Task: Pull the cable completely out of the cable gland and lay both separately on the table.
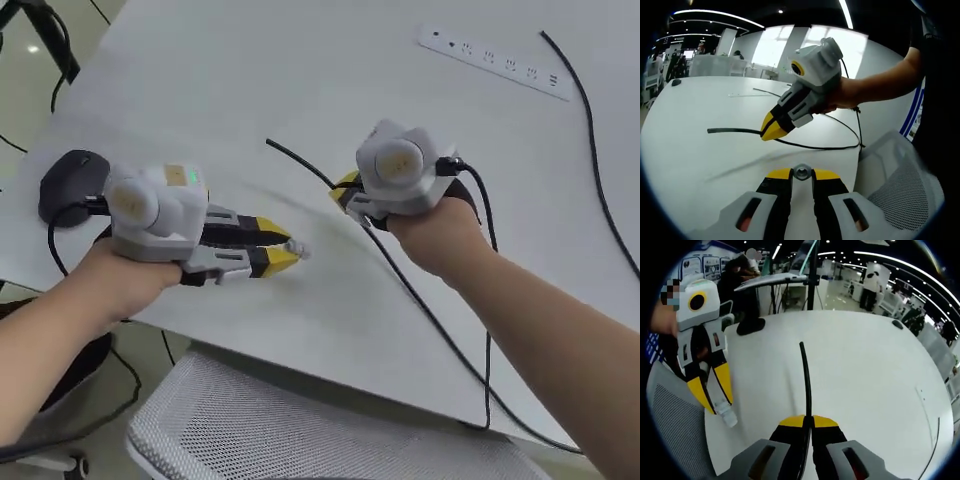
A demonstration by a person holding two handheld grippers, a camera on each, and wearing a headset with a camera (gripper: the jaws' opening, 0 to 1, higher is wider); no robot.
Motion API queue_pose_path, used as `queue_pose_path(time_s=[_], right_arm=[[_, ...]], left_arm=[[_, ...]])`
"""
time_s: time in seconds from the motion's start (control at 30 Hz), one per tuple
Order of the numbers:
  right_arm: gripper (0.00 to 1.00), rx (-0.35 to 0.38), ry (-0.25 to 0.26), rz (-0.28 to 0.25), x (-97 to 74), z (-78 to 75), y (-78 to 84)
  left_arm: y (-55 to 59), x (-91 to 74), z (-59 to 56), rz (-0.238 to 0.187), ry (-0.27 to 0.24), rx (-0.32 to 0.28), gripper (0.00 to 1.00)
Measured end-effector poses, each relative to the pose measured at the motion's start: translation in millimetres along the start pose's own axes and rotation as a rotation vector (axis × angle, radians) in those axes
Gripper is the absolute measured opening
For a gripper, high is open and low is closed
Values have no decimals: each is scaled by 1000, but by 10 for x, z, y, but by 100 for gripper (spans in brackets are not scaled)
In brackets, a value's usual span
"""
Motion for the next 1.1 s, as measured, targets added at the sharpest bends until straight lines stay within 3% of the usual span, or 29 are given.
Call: queue_pose_path(time_s=[0.33,0.6,1.1], right_arm=[[0,-78,-51,40,272,131,56],[0,-106,-92,63,343,197,103],[0,-157,-101,55,372,196,94]], left_arm=[[166,16,89,22,4,-5,15],[340,58,147,52,7,-28,15],[391,116,250,54,-17,-32,15]])
Point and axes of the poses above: the centre of the closed fingertips' face, and the gripper's own axes: x roughly forward along the fingers, z roughly to its left, y roughly out of its underside, the point moved 3 cm from there along -x, roughly backward along the fingers, and after that the axes turned 1 degree about -x, right-handed, at the moved point
